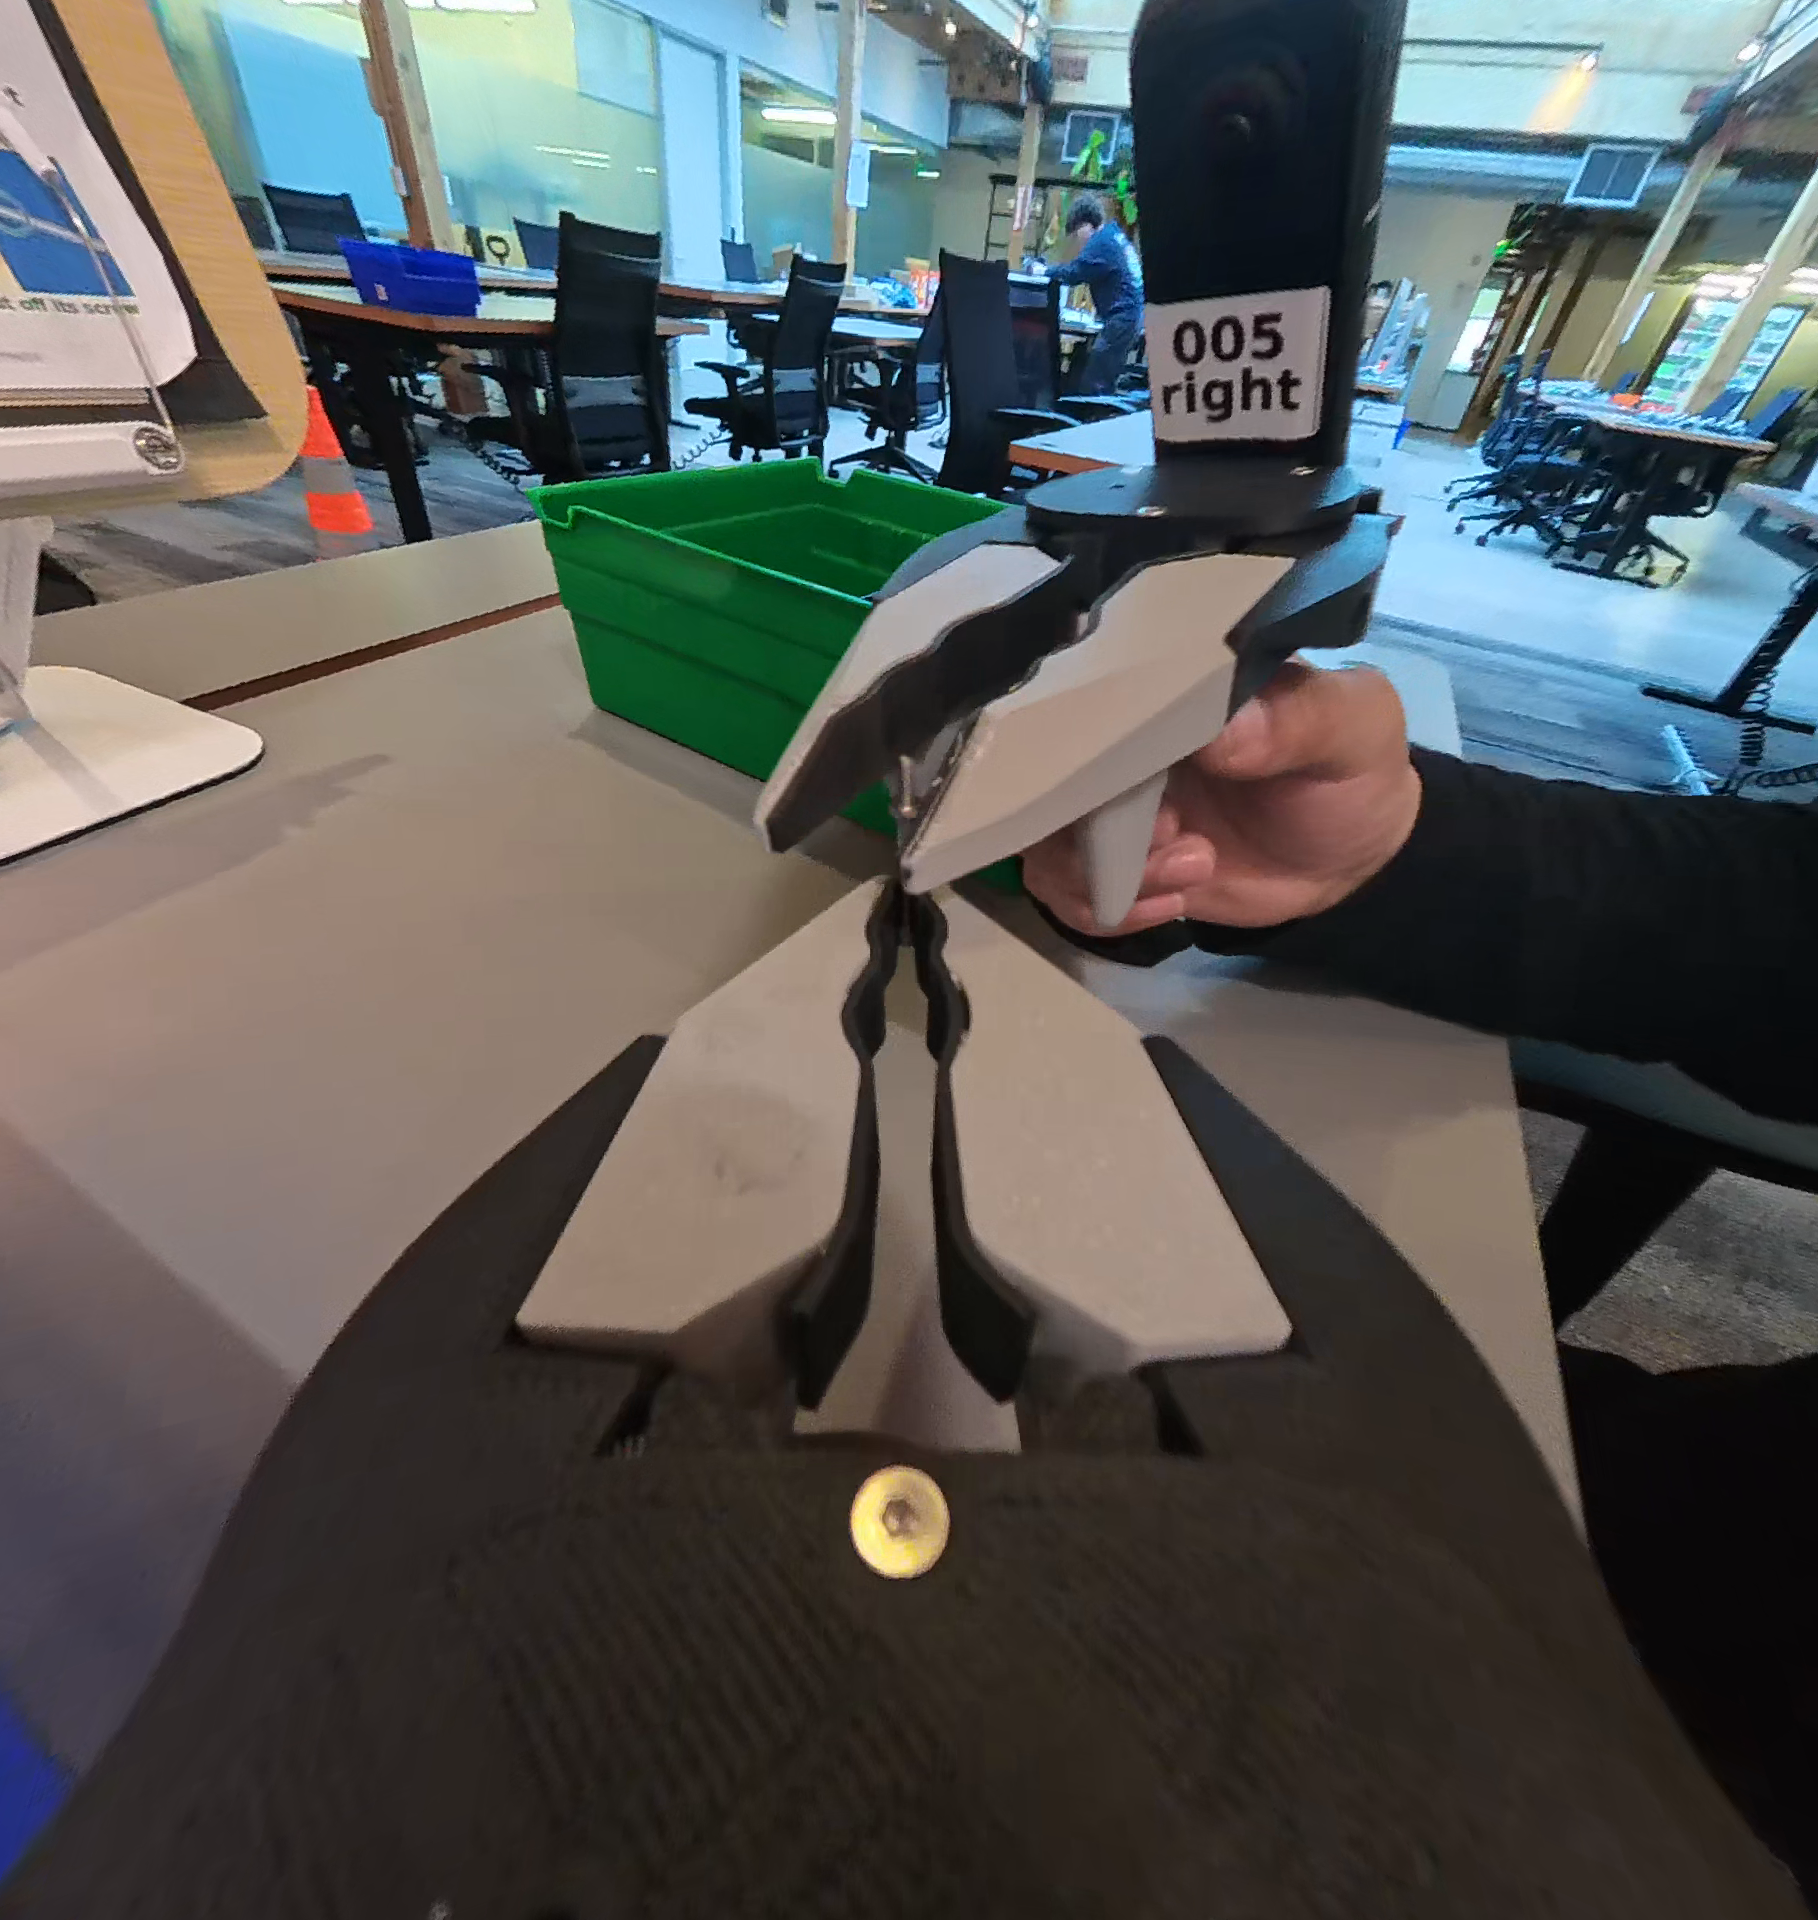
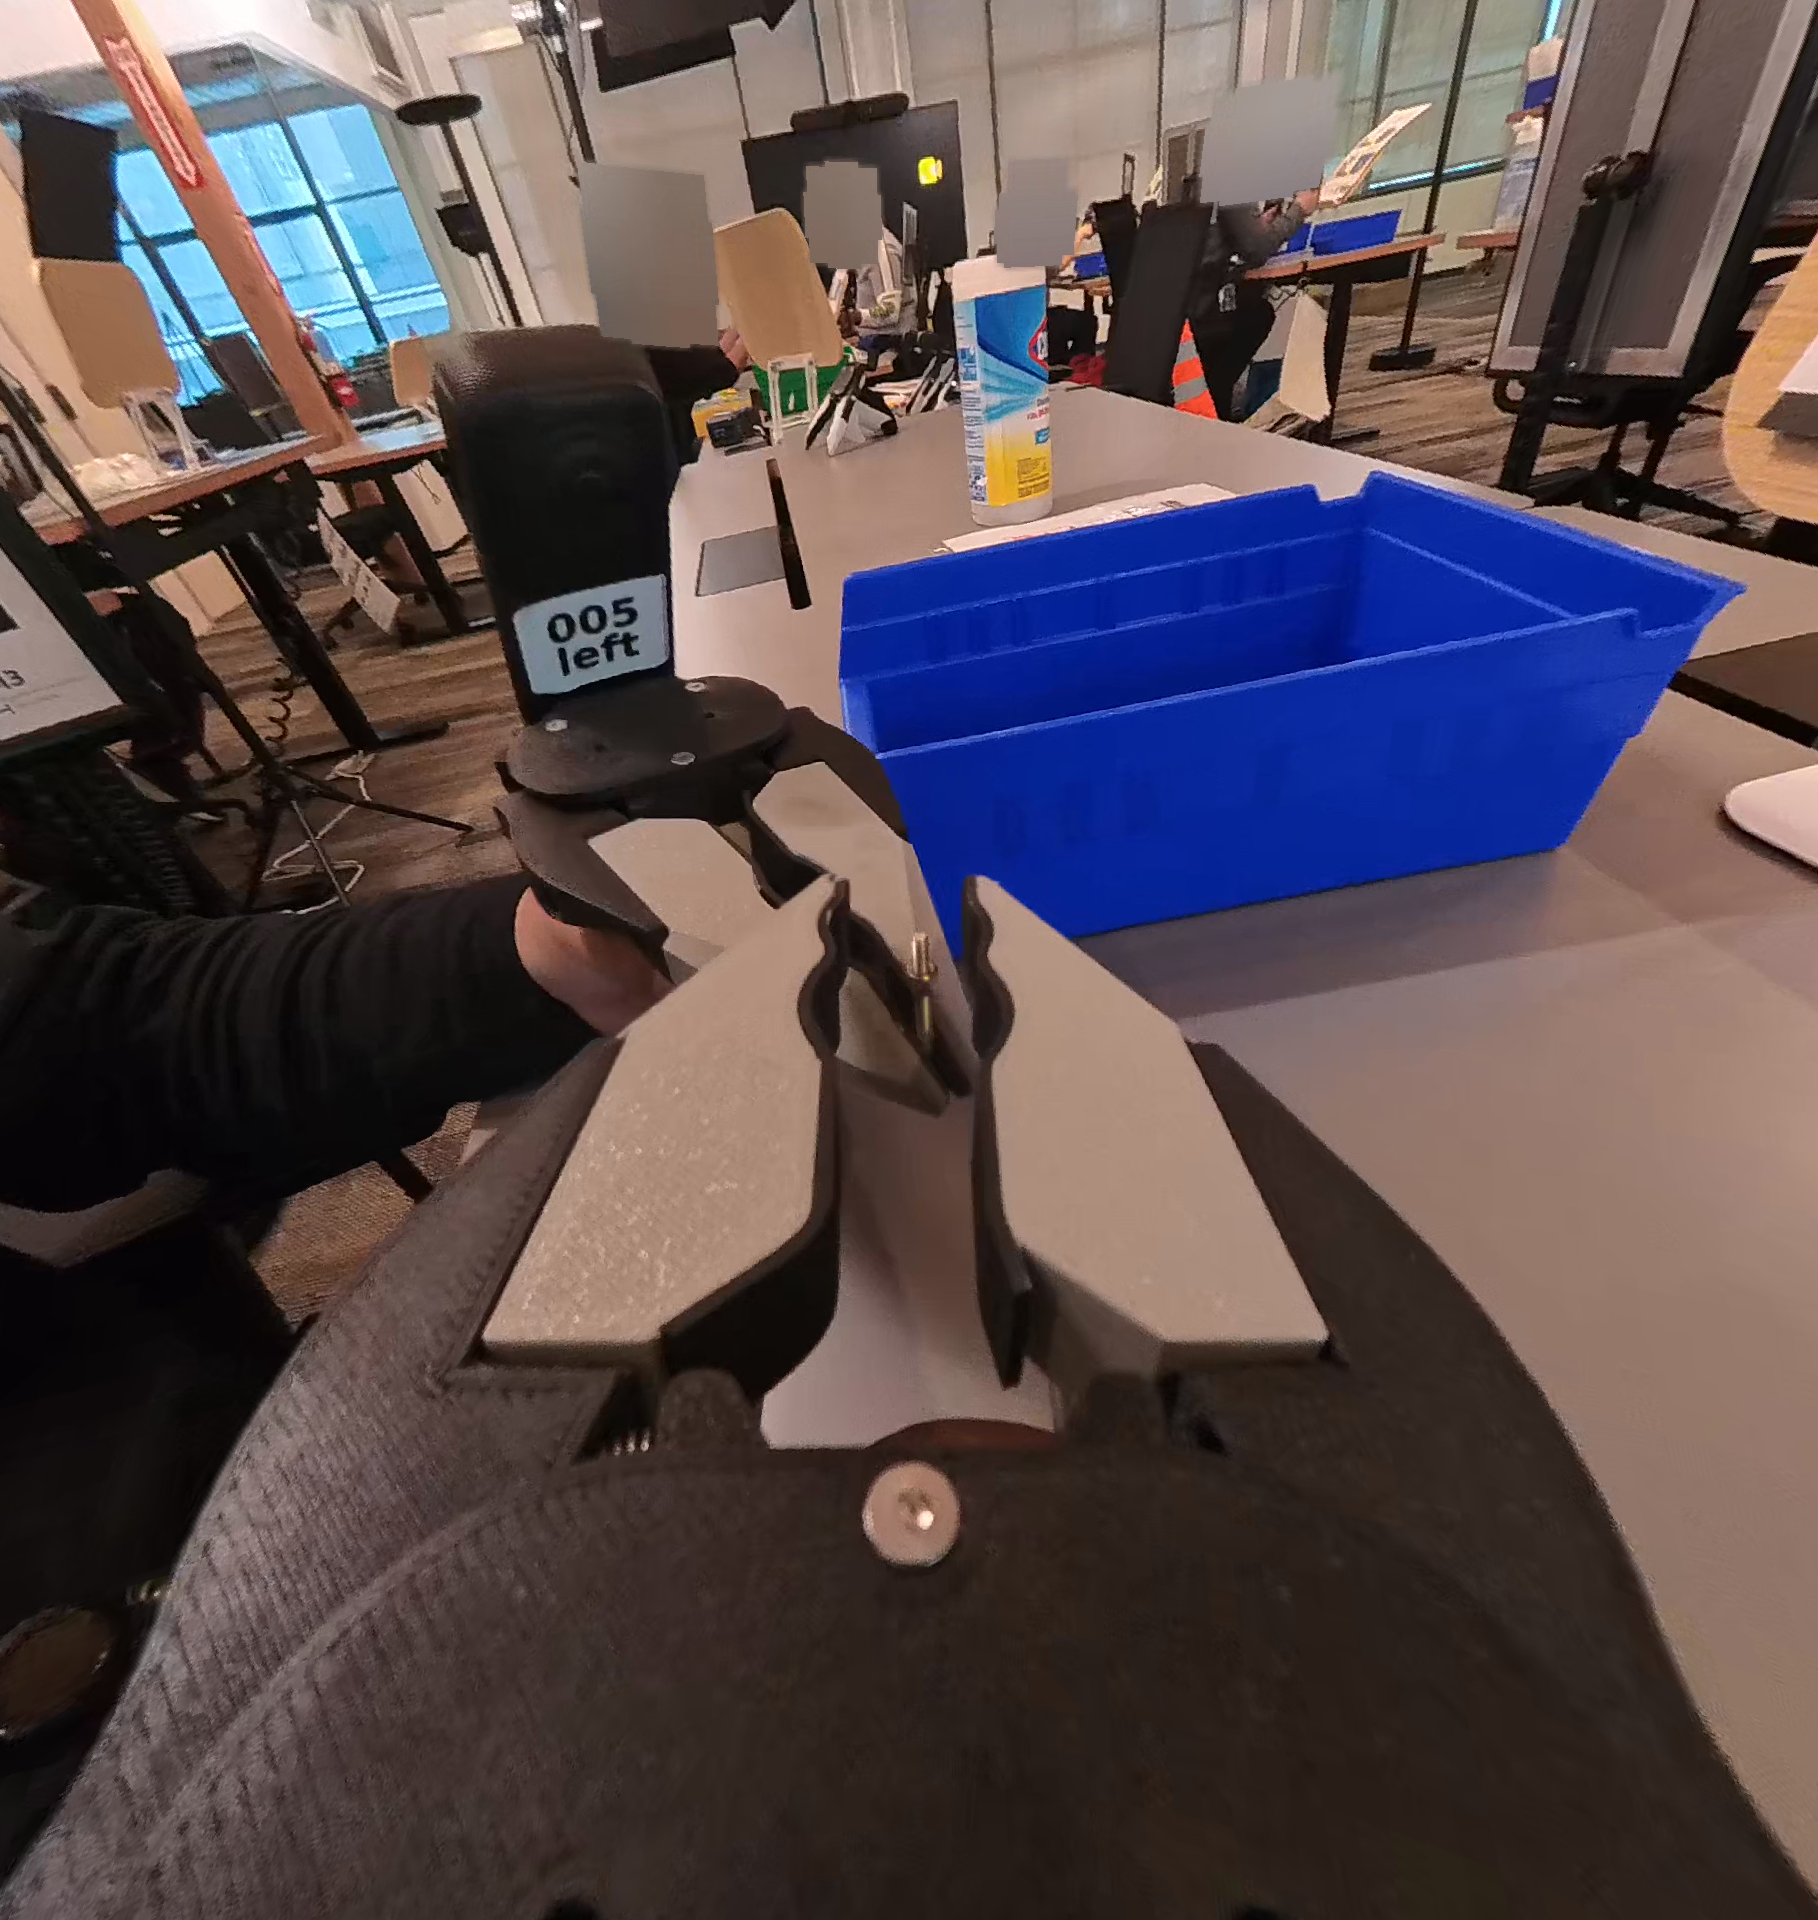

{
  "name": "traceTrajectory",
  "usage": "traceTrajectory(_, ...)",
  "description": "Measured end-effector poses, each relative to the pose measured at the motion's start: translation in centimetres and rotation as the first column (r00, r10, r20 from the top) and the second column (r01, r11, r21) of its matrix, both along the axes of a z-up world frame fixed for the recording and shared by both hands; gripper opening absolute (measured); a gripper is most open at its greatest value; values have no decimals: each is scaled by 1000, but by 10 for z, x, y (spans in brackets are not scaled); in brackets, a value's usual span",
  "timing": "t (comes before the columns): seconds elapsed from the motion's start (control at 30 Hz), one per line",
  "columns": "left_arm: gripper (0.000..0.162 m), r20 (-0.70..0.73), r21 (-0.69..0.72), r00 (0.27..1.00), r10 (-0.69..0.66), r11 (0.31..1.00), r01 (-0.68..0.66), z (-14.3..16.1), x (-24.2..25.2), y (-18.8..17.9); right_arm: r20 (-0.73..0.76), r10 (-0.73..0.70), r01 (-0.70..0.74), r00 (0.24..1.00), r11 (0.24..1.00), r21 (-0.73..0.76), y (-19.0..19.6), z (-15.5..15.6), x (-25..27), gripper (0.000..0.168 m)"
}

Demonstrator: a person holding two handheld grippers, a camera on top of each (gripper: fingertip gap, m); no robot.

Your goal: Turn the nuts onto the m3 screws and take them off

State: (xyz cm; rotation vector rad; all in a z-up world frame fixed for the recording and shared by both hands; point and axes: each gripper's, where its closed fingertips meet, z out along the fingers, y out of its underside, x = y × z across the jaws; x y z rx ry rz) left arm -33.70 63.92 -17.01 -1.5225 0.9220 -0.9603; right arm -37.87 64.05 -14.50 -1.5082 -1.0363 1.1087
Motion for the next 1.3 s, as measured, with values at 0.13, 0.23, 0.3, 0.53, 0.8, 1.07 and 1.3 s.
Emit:
traceTrajectory(0.13, 0, 39, -15, 998, 42, 999, -41, 5, -8, 8, -20, -35, 35, 999, 999, 2, 7, 6, 8, 19)
traceTrajectory(0.23, 0, 69, -19, 996, 65, 998, -63, 9, -13, 12, -27, -39, 38, 999, 999, -9, 8, 6, 10, 20)
traceTrajectory(0.3, 0, 72, -21, 995, 70, 997, -68, 9, -14, 12, -24, -23, 23, 999, 1000, -4, 5, 5, 7, 20)
traceTrajectory(0.53, 0, 43, -2, 999, 26, 1000, -26, 6, -4, 4, -7, 17, -17, 1000, 1000, 10, -5, 1, -6, 24)
traceTrajectory(0.8, 0, 77, -7, 995, 65, 998, -65, 11, -13, 10, -25, -8, 9, 1000, 1000, 13, 1, 7, 7, 16)
traceTrajectory(1.07, 0, 21, 17, 999, 25, 1000, -25, 4, -1, 2, 30, -1, 0, 1000, 999, 49, -5, -1, -5, 23)
traceTrajectory(1.3, 0, 73, -4, 995, 65, 998, -64, 11, -12, 10, -2, -10, 10, 1000, 1000, 30, 0, 5, 6, 19)
